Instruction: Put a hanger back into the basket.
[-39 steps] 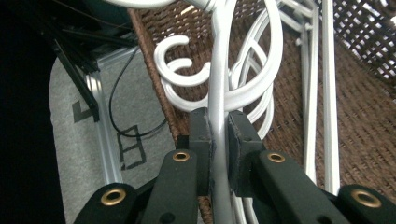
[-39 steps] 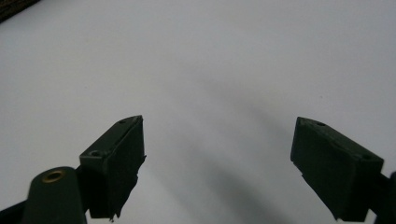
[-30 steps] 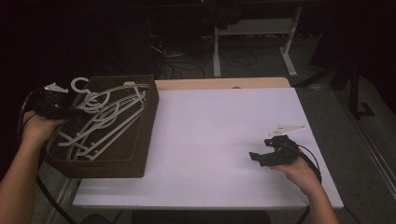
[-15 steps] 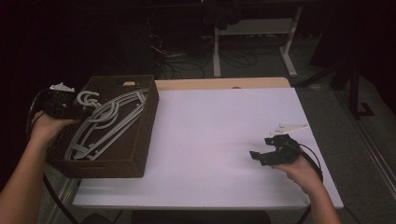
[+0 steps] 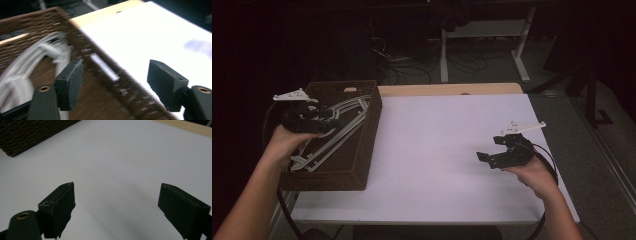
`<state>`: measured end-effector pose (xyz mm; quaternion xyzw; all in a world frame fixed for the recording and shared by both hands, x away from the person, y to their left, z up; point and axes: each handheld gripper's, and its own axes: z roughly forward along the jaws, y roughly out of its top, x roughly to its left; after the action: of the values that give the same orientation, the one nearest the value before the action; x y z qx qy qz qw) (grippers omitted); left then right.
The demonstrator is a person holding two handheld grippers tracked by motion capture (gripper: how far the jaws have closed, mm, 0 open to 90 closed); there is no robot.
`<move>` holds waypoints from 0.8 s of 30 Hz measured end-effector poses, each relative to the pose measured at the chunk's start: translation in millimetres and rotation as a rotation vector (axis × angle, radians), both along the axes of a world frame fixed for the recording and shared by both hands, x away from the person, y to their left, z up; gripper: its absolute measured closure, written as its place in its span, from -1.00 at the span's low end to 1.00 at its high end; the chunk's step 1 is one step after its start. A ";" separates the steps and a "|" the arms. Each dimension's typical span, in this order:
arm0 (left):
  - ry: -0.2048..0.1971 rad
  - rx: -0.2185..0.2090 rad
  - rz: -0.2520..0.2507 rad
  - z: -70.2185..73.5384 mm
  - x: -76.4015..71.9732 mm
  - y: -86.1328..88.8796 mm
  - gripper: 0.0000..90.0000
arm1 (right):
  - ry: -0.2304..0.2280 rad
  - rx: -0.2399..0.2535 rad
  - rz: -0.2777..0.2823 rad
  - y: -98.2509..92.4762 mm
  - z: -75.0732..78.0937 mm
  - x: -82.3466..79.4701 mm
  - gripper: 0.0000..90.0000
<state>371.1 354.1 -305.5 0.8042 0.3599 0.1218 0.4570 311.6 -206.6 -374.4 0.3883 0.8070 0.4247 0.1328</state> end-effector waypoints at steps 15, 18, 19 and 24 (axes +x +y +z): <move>-0.065 -0.006 -0.182 -21.7 -34.0 -55.9 -0.80 | -0.074 0.055 0.025 4.3 29.9 0.5 -0.97; -0.041 -0.003 -0.201 -28.0 -34.7 -61.6 -0.92 | -0.075 0.059 0.042 6.0 32.6 -0.1 -0.99; -0.035 0.000 -0.209 -29.6 -34.9 -63.1 -0.94 | -0.076 0.054 0.045 6.6 32.9 -0.2 -1.00; -0.016 -0.002 -0.226 -34.7 -35.7 -67.7 -1.00 | -0.076 0.052 0.049 7.4 33.3 0.3 -1.00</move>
<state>335.4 286.4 -340.2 0.8381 0.2635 0.0758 0.4717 311.9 -199.1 -341.0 0.3554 0.7993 0.4630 0.1430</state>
